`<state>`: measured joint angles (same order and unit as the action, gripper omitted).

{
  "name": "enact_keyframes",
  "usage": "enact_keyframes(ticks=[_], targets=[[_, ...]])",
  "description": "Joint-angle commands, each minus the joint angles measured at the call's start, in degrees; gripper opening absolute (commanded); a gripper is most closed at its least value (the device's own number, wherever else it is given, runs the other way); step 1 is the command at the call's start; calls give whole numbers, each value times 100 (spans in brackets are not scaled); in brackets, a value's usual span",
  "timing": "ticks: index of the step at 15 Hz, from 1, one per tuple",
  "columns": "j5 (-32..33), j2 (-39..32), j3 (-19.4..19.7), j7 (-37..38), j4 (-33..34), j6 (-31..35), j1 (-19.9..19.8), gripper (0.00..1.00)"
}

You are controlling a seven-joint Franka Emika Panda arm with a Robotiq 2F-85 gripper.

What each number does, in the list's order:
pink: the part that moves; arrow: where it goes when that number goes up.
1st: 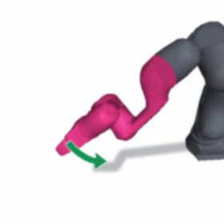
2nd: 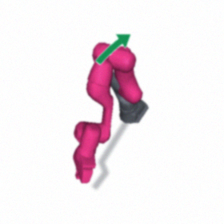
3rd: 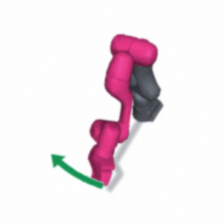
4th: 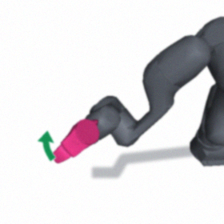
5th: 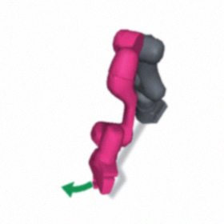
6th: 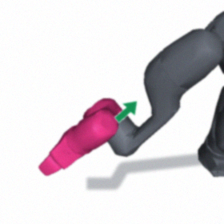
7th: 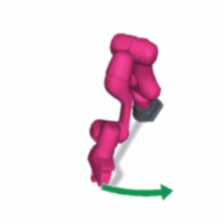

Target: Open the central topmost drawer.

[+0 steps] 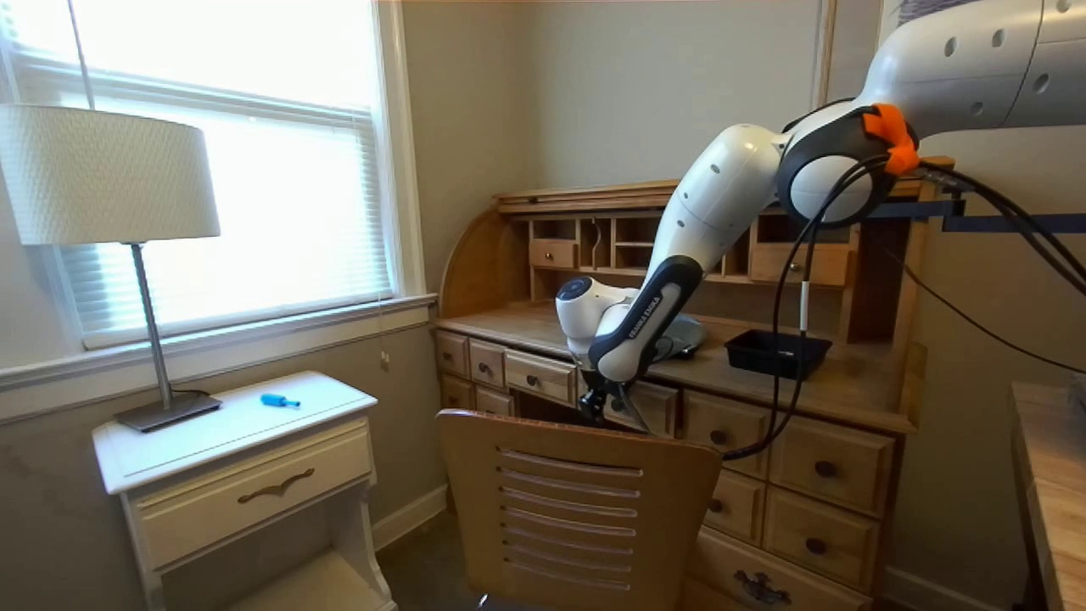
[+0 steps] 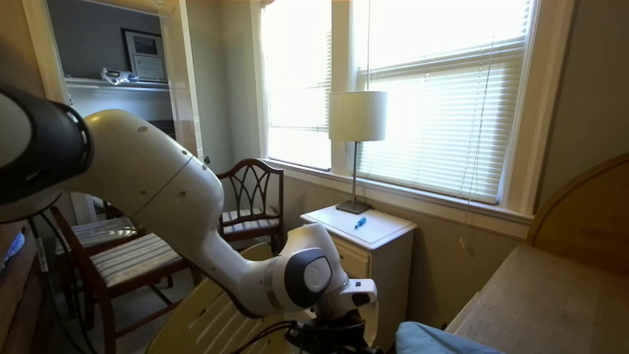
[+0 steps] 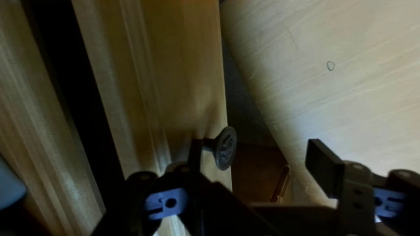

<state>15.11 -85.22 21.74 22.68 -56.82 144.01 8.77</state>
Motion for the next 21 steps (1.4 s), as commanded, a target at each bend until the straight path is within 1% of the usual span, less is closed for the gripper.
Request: enact_keyframes(ticks=[1, 3, 4, 5, 7, 8, 10, 12, 13, 15, 16, 17, 18, 21], targets=[[302, 0, -23, -53, -57, 250, -63, 50], [333, 0, -60, -99, -54, 438, -105, 38], [334, 1, -82, -130, -44, 503, -129, 30], [321, 7, -121, -167, -30, 567, -164, 25], [254, 13, -211, -262, 0, 687, -223, 11], [227, 14, -234, -292, 9, 752, -241, 3], [144, 16, -318, -361, 62, 737, -272, 0], [121, 17, -381, -344, 48, 739, -245, 0], [146, 16, -319, -205, 15, 736, -172, 0], [212, 16, -65, 155, 1, 700, 17, 0], [232, 15, 53, 300, 11, 647, 87, 26], [268, 15, 234, 491, 25, 528, 180, 28], [308, 16, 395, 653, 27, 434, 258, 33], [387, 17, 825, 1133, 78, -200, 493, 53]])
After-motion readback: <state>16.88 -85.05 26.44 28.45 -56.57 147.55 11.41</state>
